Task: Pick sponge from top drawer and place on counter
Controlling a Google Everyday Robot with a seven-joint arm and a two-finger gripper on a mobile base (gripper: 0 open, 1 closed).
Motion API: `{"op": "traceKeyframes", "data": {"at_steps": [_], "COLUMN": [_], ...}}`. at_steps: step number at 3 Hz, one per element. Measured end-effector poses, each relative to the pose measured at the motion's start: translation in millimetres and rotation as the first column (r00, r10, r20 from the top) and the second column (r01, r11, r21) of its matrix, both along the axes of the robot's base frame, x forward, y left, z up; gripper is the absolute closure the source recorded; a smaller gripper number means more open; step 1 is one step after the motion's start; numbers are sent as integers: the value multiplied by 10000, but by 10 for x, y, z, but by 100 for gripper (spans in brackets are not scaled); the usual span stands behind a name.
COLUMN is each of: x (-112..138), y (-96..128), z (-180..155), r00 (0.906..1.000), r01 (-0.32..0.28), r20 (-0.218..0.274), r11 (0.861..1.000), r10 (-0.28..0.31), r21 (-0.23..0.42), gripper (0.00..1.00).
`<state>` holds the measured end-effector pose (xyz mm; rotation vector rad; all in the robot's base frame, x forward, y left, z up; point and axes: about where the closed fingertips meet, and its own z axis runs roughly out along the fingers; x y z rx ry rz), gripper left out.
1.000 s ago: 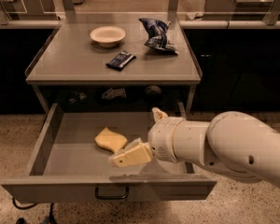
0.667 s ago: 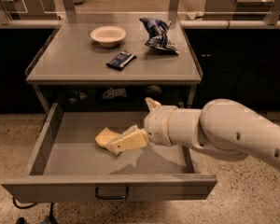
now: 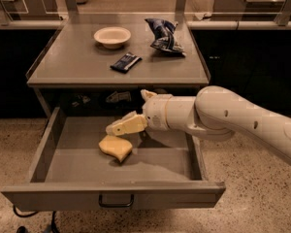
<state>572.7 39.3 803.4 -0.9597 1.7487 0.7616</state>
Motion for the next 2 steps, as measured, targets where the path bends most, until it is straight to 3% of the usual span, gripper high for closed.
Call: {"op": "traceKeyframes", "data": {"at_steps": [1, 2], "x": [-8, 21], "y": [-2, 180], "z": [-1, -75], "r00": [10000, 9995], "r01": [1, 121], "r20": [1, 296], "r11": [10000, 9989], "r10": [-1, -108], "r21": [-19, -461], "gripper": [0, 0]}}
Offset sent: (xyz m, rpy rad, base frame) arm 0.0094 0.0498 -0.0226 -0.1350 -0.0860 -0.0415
